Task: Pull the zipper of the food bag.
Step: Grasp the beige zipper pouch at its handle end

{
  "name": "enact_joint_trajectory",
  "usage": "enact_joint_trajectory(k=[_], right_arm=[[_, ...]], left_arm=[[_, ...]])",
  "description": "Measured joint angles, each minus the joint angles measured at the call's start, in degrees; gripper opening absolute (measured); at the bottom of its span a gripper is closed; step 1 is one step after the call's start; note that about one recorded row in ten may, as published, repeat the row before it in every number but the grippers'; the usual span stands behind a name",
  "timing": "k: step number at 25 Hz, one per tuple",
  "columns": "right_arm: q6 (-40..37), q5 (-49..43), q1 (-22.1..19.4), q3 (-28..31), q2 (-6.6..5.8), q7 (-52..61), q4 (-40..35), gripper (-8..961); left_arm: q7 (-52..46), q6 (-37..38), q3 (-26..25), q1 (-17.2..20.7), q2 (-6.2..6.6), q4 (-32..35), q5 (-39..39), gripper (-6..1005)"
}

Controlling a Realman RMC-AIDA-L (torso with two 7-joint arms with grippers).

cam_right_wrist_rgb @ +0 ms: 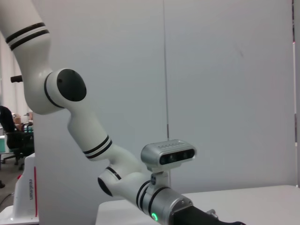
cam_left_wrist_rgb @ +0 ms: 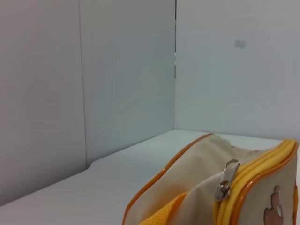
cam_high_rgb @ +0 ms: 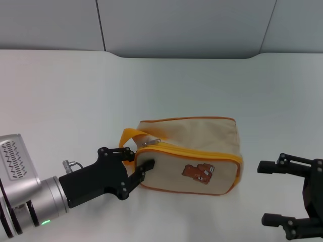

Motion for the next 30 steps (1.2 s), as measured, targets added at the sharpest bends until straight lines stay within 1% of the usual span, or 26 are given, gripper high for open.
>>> enact_joint_trajectory(k=[5,7,16,21,22,24,25,27,30], right_arm=[[0.0,0.0,-0.1,1.2,0.05,0.0,0.2,842],[0.0,0.1,-0.1,3.1,0.31,-0.6,0.3,841],[0.0,0.1,-0.4,6.4,1.07,-2.4,0.5,841],[0.0,0.1,-0.5,10.5,1.9,-4.3,0.5,841],[0.0,0.3,-0.6,11.8,2.19,-5.0,0.7,841],[0.3,2.0,-0.6,15.2,2.79,-8.7,2.7,841],[0.6,3.0,-0.6,16.3,2.89,-11.1,4.3,841],[2.5,6.4,-0.5,18.0,2.8,-18.5,10.8,841],[6.0,9.1,0.0,18.3,2.96,-31.5,20.1,841]], left_arm=[[1.1,0.6,0.0,0.0,0.0,-0.1,0.2,242],[1.1,0.8,0.0,0.0,0.0,-0.2,0.2,210],[1.2,1.7,0.3,0.2,0.0,-0.2,0.3,171],[1.2,3.3,0.1,0.5,0.05,0.4,0.1,140],[1.2,4.8,0.0,0.6,0.08,1.2,0.1,133],[1.2,5.9,-0.1,0.7,0.11,2.0,0.0,133],[1.2,6.8,-0.2,0.7,0.13,2.7,0.0,134],[1.0,9.5,-0.2,0.4,0.15,5.1,0.0,134],[0.6,12.8,0.2,-0.6,0.08,8.6,-0.1,129]])
